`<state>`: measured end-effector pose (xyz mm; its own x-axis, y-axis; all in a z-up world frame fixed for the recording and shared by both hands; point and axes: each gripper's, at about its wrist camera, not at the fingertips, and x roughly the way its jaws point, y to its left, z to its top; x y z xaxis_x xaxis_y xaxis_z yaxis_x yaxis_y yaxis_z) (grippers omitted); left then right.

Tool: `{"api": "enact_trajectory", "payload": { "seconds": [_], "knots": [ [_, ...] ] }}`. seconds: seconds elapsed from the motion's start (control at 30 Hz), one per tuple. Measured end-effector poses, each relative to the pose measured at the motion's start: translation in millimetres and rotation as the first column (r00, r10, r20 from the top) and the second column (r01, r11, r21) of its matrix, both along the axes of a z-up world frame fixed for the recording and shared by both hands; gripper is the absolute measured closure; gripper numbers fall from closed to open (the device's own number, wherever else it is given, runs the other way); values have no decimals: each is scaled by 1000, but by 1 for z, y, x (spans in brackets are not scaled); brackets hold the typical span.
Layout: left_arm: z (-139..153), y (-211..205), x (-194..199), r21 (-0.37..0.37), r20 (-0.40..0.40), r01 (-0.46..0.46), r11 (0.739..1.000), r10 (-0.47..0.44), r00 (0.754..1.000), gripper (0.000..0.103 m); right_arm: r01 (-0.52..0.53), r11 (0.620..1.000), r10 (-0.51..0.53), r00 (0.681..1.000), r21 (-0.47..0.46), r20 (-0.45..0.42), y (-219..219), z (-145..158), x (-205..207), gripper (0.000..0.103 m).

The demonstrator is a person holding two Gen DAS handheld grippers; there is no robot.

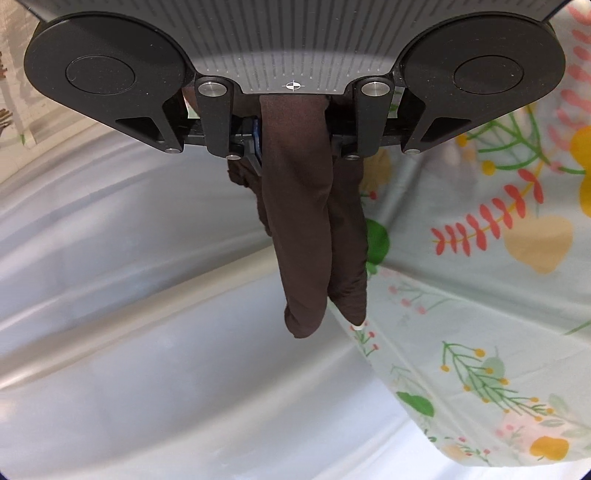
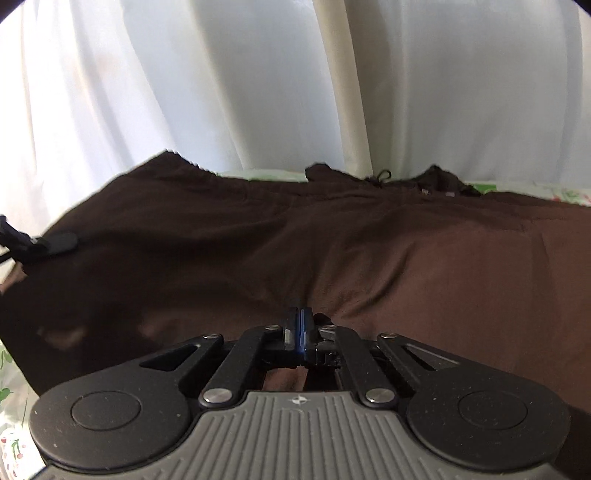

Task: Fold large clothes
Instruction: 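Grasp the jacket hem with both grippers and lift it, then fold the hem over toward the collar with both grippers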

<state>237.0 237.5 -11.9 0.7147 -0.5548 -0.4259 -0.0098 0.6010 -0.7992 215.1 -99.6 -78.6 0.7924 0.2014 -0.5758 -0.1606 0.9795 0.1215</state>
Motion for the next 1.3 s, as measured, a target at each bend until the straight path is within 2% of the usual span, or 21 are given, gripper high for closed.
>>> {"api": "enact_trajectory", "payload": {
  "seconds": [0.17, 0.3, 0.37, 0.47, 0.5, 0.57, 0.63, 0.67, 0.7, 0.73, 0.77, 0.97, 1.03, 1.07, 1.1, 1.13, 1.3],
  "knots": [
    [30, -41, 4, 20, 104, 109, 994, -111, 988, 72, -4, 989, 9, 999, 145, -32, -22, -2, 1, 103],
    [40, -93, 15, 70, 156, 239, 969, -247, 956, 72, -12, 942, 34, 998, 336, -60, -51, -3, -3, 103],
    [36, -122, 21, 99, 156, 302, 948, -315, 936, 72, -5, 909, 32, 998, 418, -58, -65, 0, -11, 103],
    [20, -162, 26, 131, 134, 391, 911, -407, 904, 70, 28, 888, -14, 999, 459, -34, -89, 8, -28, 103],
    [12, -174, 28, 146, 118, 412, 899, -430, 895, 68, 43, 885, -34, 999, 464, -27, -98, 12, -34, 100],
    [0, -194, 28, 190, 97, 436, 880, -459, 883, 64, 63, 875, -64, 998, 480, -15, -115, 21, -44, 97],
    [-7, -207, 25, 215, 92, 445, 869, -471, 877, 60, 78, 849, -89, 996, 523, -4, -133, 30, -51, 96],
    [-8, -212, 23, 225, 95, 445, 867, -474, 876, 58, 84, 831, -104, 995, 550, 5, -141, 35, -53, 92],
    [-9, -215, 22, 233, 98, 445, 865, -476, 874, 58, 82, 816, -108, 994, 573, 10, -146, 40, -53, 76],
    [-10, -219, 22, 243, 98, 445, 862, -478, 873, 57, 76, 806, -101, 995, 588, 11, -150, 43, -51, 66],
    [-10, -222, 22, 257, 99, 445, 858, -482, 871, 57, 60, 805, -78, 997, 590, 5, -150, 48, -48, 50],
    [-10, -229, 19, 288, 103, 445, 848, -490, 866, 53, -43, 891, 80, 995, 451, -63, -107, 62, 0, 48],
    [-9, -232, 19, 295, 102, 443, 847, -489, 867, 53, -54, 916, 99, 991, 398, -93, -95, 64, 14, 48],
    [-8, -231, 19, 299, 103, 442, 846, -489, 866, 53, -53, 933, 96, 990, 357, -106, -90, 65, 17, 51],
    [-8, -230, 18, 302, 104, 442, 845, -490, 865, 53, -48, 943, 90, 990, 328, -111, -86, 66, 20, 61],
    [-8, -227, 18, 301, 103, 441, 845, -489, 866, 53, -41, 950, 82, 989, 310, -120, -85, 65, 22, 67],
    [-6, -226, 17, 310, 88, 452, 836, -499, 862, 50, -44, 967, 83, 985, 251, -149, -86, 53, 28, 73]
  ]
}}
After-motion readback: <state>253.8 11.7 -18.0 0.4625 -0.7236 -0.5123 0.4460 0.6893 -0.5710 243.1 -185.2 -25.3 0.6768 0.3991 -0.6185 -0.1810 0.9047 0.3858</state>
